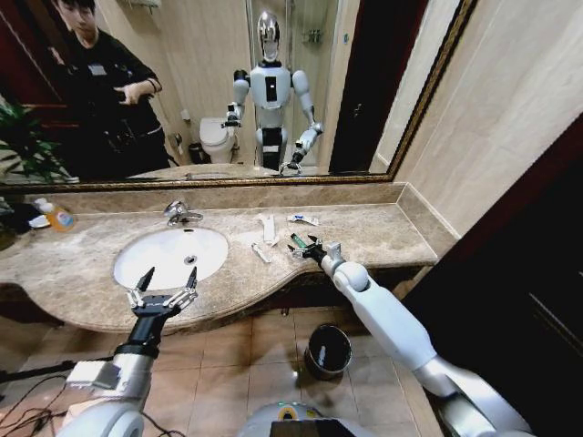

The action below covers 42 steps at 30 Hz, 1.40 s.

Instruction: Pick up the trash from the sink and place it in the trash bin.

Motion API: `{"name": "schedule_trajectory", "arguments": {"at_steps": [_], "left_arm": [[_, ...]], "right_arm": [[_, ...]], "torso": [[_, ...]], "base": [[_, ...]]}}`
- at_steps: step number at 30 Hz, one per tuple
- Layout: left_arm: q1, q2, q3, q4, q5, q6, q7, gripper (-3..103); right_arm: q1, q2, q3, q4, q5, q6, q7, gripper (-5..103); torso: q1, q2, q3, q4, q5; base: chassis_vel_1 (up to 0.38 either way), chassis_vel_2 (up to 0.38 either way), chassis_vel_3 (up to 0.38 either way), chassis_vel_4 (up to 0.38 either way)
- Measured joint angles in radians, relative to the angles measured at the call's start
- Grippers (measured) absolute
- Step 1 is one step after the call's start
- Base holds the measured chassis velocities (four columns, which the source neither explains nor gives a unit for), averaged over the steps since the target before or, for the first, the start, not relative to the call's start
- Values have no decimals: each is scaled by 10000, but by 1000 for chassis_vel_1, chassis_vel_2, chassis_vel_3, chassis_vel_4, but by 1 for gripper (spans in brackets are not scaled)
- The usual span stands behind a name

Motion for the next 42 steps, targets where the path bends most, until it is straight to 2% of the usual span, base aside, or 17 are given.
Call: {"name": "schedule_trajectory", "arguments": {"at_steps": [2,3,6,7,10,12,13,15,18,19,22,23,24,30,39,42], "left_arm": [[0,0,0,0,0,0,0,100],[0,0,0,0,0,0,0,100],[0,0,0,0,0,-1,1,100],[0,0,0,0,0,-1,1,100],[0,0,0,0,0,0,0,100],[0,0,0,0,0,0,0,100],[0,0,0,0,0,0,0,100],[0,0,0,0,0,0,0,100],[0,0,0,0,0,0,0,100],[0,0,0,0,0,0,0,100],[0,0,0,0,0,0,0,100],[0,0,0,0,0,0,0,100],[0,0,0,0,0,0,0,100],[0,0,0,0,0,0,0,100],[0,0,0,0,0,0,0,100],[0,0,0,0,0,0,0,100]], "right_arm": [[26,47,-10,-40,0,-68,9,93],[26,47,-10,-40,0,-68,9,93],[26,87,-30,-92,-1,-89,45,77],[26,87,-30,-92,-1,-89,45,77],[38,104,-58,-99,-54,-239,85,63],[53,106,-72,-105,-93,-241,96,63],[66,109,-101,-114,-145,-237,131,52],[70,111,-120,-122,-174,-226,158,52],[80,130,-155,-130,-200,-196,290,36],[80,130,-155,-130,-200,-196,290,36],[61,167,-169,-80,-257,-260,371,20],[61,167,-169,-80,-257,-260,371,20],[52,183,-167,-67,-278,-259,372,14],[-40,238,-115,25,-302,-125,426,3],[-344,119,333,643,-229,534,562,3],[-922,291,1054,1159,-520,1071,557,3]], "torso": [[0,0,0,0,0],[0,0,0,0,0],[0,0,0,0,0],[0,0,0,0,0],[0,0,0,0,0],[0,0,0,0,0],[0,0,0,0,0],[0,0,0,0,0],[0,0,0,0,0],[0,0,0,0,0],[0,0,-1,0,0],[0,0,-1,0,0],[0,0,-1,0,0],[0,0,0,0,0],[0,0,0,0,0],[0,0,-1,1,0]], "base": [[0,0,0,0],[0,0,0,0],[0,0,0,0],[0,0,0,0],[0,0,0,0],[0,0,0,0],[0,0,0,0],[0,0,0,0],[0,0,0,0],[0,0,0,0],[0,0,0,0],[0,0,0,0],[0,0,0,0],[0,0,0,0],[0,0,0,0],[0,0,0,0]]}}
